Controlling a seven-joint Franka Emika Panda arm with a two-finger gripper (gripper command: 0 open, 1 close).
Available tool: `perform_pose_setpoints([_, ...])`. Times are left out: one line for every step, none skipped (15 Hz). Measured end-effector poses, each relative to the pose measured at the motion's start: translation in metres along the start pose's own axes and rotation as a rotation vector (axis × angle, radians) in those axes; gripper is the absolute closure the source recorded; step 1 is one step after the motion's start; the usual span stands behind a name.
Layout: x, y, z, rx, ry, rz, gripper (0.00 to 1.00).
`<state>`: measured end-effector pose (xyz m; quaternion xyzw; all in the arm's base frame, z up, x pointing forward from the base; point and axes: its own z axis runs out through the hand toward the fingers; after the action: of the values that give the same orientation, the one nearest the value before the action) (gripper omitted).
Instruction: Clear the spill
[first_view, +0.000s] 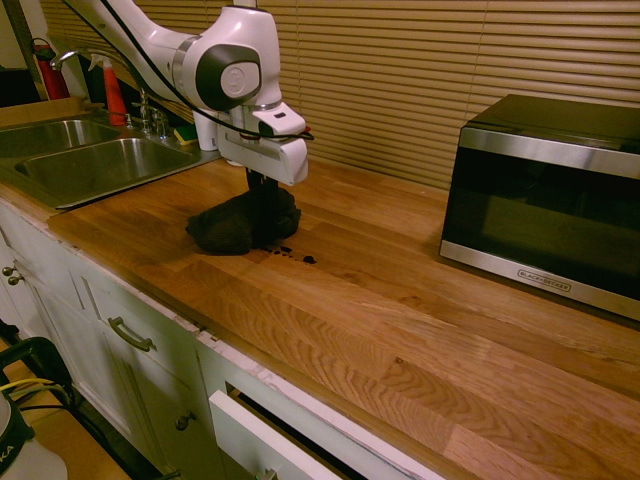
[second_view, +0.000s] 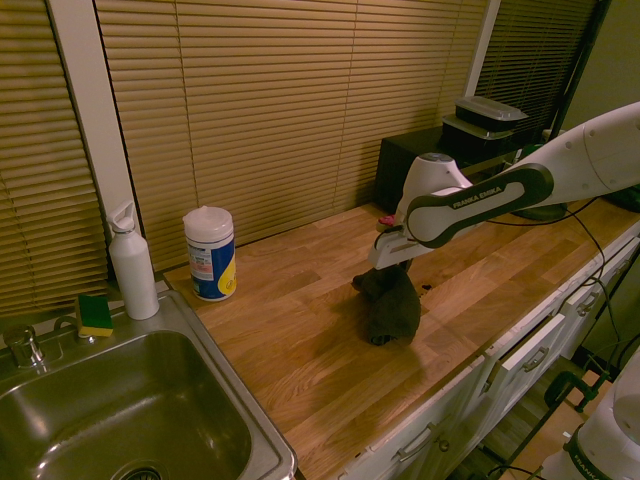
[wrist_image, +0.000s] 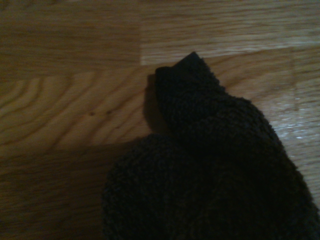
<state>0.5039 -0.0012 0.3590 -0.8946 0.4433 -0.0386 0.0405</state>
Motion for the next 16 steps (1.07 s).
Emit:
perform_pose_setpoints([0.011, 0.01, -0.001, 0.003, 0.0, 0.016, 1.0])
perform_pose_setpoints([0.022, 0.021, -0.001, 0.005, 0.0, 0.034, 1.0])
perform_pose_setpoints([0.033, 0.032, -0.003, 0.009, -0.001, 0.05, 1.0])
perform_pose_setpoints([0.043, 0.042, -0.004, 0.011, 0.0, 0.066, 1.0])
perform_pose_setpoints([0.053, 0.052, -0.004, 0.016, -0.003, 0.085, 1.0])
perform_pose_setpoints([0.063, 0.063, -0.004, 0.02, -0.006, 0.101, 1.0])
perform_pose_setpoints([0.072, 0.073, -0.005, 0.023, -0.006, 0.118, 1.0])
perform_pose_setpoints([0.08, 0.084, -0.006, 0.027, -0.006, 0.133, 1.0])
perform_pose_setpoints([0.089, 0.095, -0.008, 0.03, -0.006, 0.15, 1.0])
perform_pose_setpoints([0.098, 0.107, -0.009, 0.034, -0.005, 0.166, 1.0])
perform_pose_setpoints([0.105, 0.117, -0.01, 0.037, -0.003, 0.182, 1.0])
perform_pose_setpoints([0.112, 0.127, -0.011, 0.039, -0.003, 0.197, 1.0])
perform_pose_setpoints([0.116, 0.134, -0.012, 0.041, -0.003, 0.206, 1.0])
perform_pose_setpoints([0.117, 0.136, -0.013, 0.043, -0.003, 0.207, 1.0])
perform_pose_setpoints([0.116, 0.135, -0.014, 0.045, -0.004, 0.202, 1.0])
perform_pose_setpoints([0.112, 0.129, -0.015, 0.047, -0.006, 0.19, 1.0])
